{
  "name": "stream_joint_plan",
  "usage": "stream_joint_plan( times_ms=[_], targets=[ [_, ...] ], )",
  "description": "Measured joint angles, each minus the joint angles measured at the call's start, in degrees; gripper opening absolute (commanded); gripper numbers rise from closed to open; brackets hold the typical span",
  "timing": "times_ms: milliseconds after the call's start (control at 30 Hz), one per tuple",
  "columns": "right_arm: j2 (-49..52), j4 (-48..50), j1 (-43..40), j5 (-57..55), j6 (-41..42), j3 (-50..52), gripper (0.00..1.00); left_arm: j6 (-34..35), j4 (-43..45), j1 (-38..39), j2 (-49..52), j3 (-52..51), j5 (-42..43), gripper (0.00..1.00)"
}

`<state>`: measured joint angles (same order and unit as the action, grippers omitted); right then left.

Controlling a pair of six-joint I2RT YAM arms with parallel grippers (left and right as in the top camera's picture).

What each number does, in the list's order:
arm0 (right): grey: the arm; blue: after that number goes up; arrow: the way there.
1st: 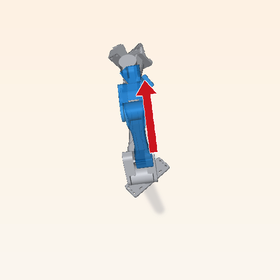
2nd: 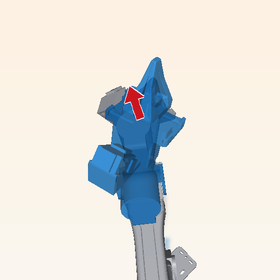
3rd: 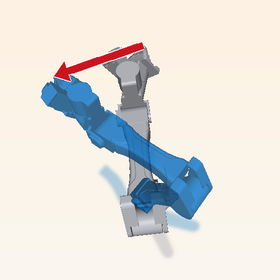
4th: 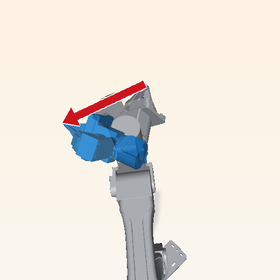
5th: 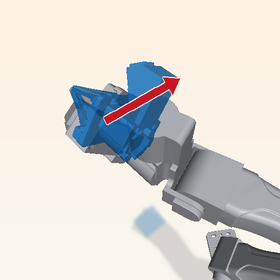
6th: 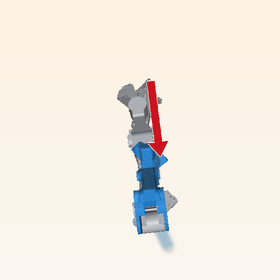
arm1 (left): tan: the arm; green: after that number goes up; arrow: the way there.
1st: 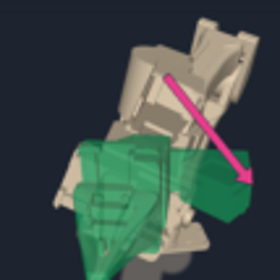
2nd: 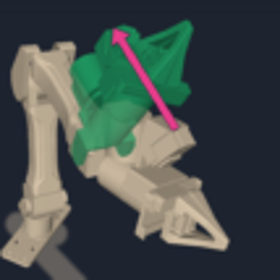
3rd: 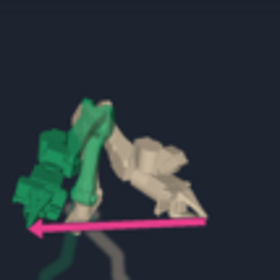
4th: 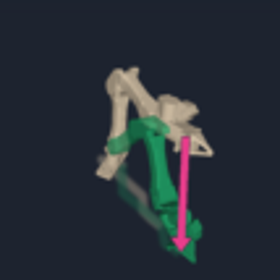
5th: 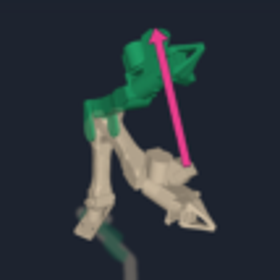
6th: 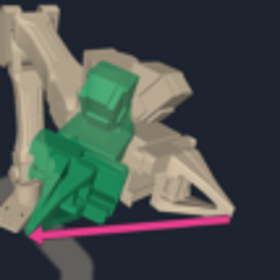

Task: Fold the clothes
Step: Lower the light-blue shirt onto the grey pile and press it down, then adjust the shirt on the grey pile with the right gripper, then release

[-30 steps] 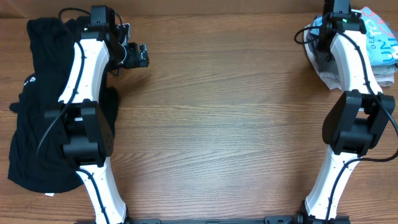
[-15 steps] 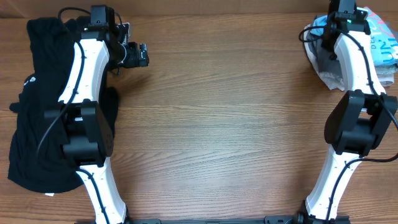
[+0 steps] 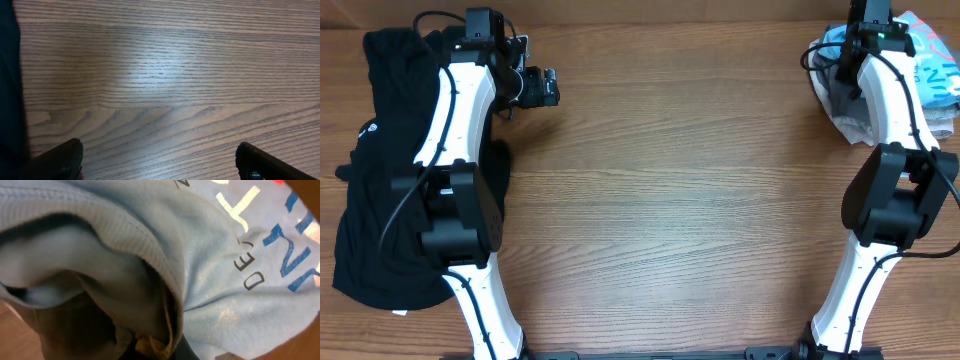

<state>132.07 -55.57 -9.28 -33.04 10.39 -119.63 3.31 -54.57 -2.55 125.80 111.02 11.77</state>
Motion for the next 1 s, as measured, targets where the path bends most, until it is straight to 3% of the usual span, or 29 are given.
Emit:
stream_joint_plan(
  times_ms=[400, 467, 500, 533, 600, 867, 1000],
  targets=[
    [0.00, -15.93, -0.09, 11.02, -3.41, -9.77, 0.05, 0.00, 0.00, 0.00, 0.00, 0.00, 0.00, 1.00],
    [0.07, -17.55, -0.24, 12.57, -4.46, -9.77, 0.26, 0.00, 0.00, 0.00, 0.00, 0.00, 0.00, 1.00],
    [0.09, -18.18, -0.39, 13.20, -4.76, -9.77, 0.46, 0.00, 0.00, 0.00, 0.00, 0.00, 0.00, 1.00],
    [0.09, -18.71, -0.50, 13.64, -5.46, -9.77, 0.61, 0.00, 0.00, 0.00, 0.00, 0.00, 0.00, 1.00],
    [0.09, -19.91, -0.72, 14.40, -6.93, -9.75, 0.75, 0.00, 0.00, 0.00, 0.00, 0.00, 0.00, 1.00],
    [0.09, -21.62, -0.81, 19.85, -10.75, -9.92, 0.77, 0.00, 0.07, 0.00, 0.00, 0.00, 0.00, 1.00],
    [0.09, -19.52, -0.98, 23.23, -10.64, -12.31, 0.69, 0.00, 0.07, 0.00, 0.00, 0.00, 0.00, 1.00]
  ],
)
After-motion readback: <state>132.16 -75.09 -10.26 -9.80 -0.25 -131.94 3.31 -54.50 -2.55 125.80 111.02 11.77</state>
